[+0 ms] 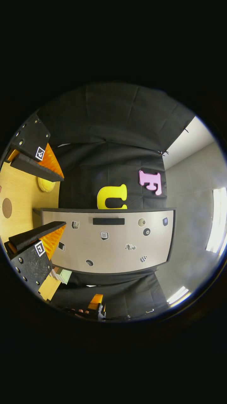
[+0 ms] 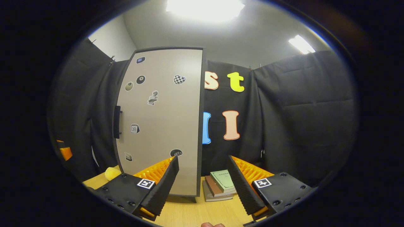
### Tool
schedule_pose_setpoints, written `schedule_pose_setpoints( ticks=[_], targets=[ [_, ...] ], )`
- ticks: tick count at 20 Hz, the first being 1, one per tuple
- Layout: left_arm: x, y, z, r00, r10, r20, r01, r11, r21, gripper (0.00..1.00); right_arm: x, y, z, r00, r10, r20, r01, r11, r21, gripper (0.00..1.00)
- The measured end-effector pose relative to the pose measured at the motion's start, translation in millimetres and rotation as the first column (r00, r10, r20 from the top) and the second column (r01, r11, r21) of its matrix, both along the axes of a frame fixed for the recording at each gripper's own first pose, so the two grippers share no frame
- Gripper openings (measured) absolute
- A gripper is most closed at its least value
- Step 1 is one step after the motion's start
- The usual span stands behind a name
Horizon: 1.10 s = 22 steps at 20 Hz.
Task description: Open the cabinet door with the right hand, grasp the bottle in the cabinet with the left hand and place it on the coaster, then close the cabinet door with the right hand.
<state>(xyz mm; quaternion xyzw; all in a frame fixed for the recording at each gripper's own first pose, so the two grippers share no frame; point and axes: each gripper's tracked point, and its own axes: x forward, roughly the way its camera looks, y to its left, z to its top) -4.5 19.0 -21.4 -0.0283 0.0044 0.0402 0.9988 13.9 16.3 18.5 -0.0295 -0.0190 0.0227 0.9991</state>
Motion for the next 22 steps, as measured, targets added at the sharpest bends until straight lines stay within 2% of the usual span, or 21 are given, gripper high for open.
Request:
schedule_pose_setpoints(
  ticks=[2, 3, 4, 5, 8, 9, 10, 11, 12, 15, 16, 17, 18, 19, 20, 21, 22],
  targets=[
    [-2.1, 2.5, -5.2, 1.000, 0.006, -0.009, -0.006, 1.000, 0.001, 0.76, 4.9, 10.4, 6.5, 1.000, 0.028, 0.009, -0.028, 1.000, 0.006, 0.98],
    [-1.9, 4.3, -7.9, 1.000, 0.011, -0.014, -0.011, 1.000, 0.003, 0.76, 9.6, 16.7, 13.5, 0.999, 0.042, 0.017, -0.042, 0.999, 0.008, 0.93],
    [-3.4, 6.9, -8.7, 1.000, 0.016, -0.017, -0.016, 1.000, 0.006, 0.76, 14.0, 25.1, 20.2, 0.998, 0.060, 0.027, -0.060, 0.998, 0.015, 0.93],
    [-5.0, 9.1, -9.9, 1.000, 0.021, -0.019, -0.021, 1.000, 0.007, 0.76, 19.5, 34.6, 28.7, 0.996, 0.080, 0.034, -0.081, 0.996, 0.028, 0.98],
    [-10.1, 16.1, -11.9, 0.999, 0.040, -0.025, -0.039, 0.999, 0.011, 0.76, 36.2, 68.1, 56.0, 0.988, 0.147, 0.055, -0.150, 0.987, 0.064, 0.98],
    [-12.8, 18.6, -13.6, 0.999, 0.046, -0.027, -0.046, 0.999, 0.012, 0.76, 41.9, 79.4, 65.7, 0.984, 0.166, 0.064, -0.170, 0.983, 0.069, 0.93],
    [-14.4, 20.4, -14.2, 0.998, 0.052, -0.030, -0.052, 0.999, 0.012, 0.76, 47.5, 91.1, 74.3, 0.980, 0.185, 0.074, -0.190, 0.979, 0.068, 0.98],
    [-16.3, 24.0, -16.5, 0.998, 0.059, -0.034, -0.059, 0.998, 0.012, 0.76, 52.8, 103.4, 83.2, 0.976, 0.201, 0.083, -0.207, 0.976, 0.067, 0.93],
    [-18.0, 27.2, -18.0, 0.997, 0.067, -0.038, -0.067, 0.998, 0.011, 0.76, 57.8, 116.3, 89.8, 0.972, 0.218, 0.088, -0.224, 0.972, 0.068, 0.98],
    [-26.3, 40.6, -25.0, 0.994, 0.096, -0.050, -0.096, 0.995, 0.004, 0.73, 69.1, 159.2, 110.1, 0.956, 0.272, 0.105, -0.280, 0.958, 0.063, 0.98],
    [-29.5, 46.6, -27.3, 0.992, 0.109, -0.055, -0.110, 0.994, 0.000, 0.73, 72.1, 172.7, 114.9, 0.952, 0.285, 0.114, -0.292, 0.955, 0.053, 0.93],
    [-33.4, 52.4, -31.7, 0.990, 0.124, -0.062, -0.125, 0.992, -0.007, 0.73, 74.4, 185.7, 118.2, 0.948, 0.296, 0.121, -0.303, 0.952, 0.045, 0.98],
    [-37.5, 59.3, -35.6, 0.988, 0.140, -0.070, -0.141, 0.990, -0.014, 0.73, 77.7, 199.9, 119.5, 0.943, 0.308, 0.121, -0.315, 0.948, 0.041, 0.98],
    [-41.8, 66.4, -39.3, 0.984, 0.157, -0.078, -0.159, 0.987, -0.022, 0.73, 80.2, 213.8, 118.8, 0.939, 0.324, 0.116, -0.330, 0.943, 0.042, 0.92],
    [-46.0, 72.7, -43.1, 0.981, 0.173, -0.087, -0.176, 0.984, -0.029, 0.73, 83.2, 227.2, 118.5, 0.936, 0.336, 0.108, -0.342, 0.939, 0.046, 0.97],
    [-50.4, 79.0, -48.4, 0.977, 0.189, -0.096, -0.193, 0.981, -0.034, 0.73, 86.8, 238.5, 116.9, 0.934, 0.344, 0.096, -0.350, 0.935, 0.053, 0.92],
    [-54.6, 85.6, -52.1, 0.973, 0.205, -0.104, -0.209, 0.977, -0.035, 0.73, 90.2, 250.6, 114.2, 0.931, 0.357, 0.083, -0.362, 0.930, 0.064, 0.92]
  ],
)
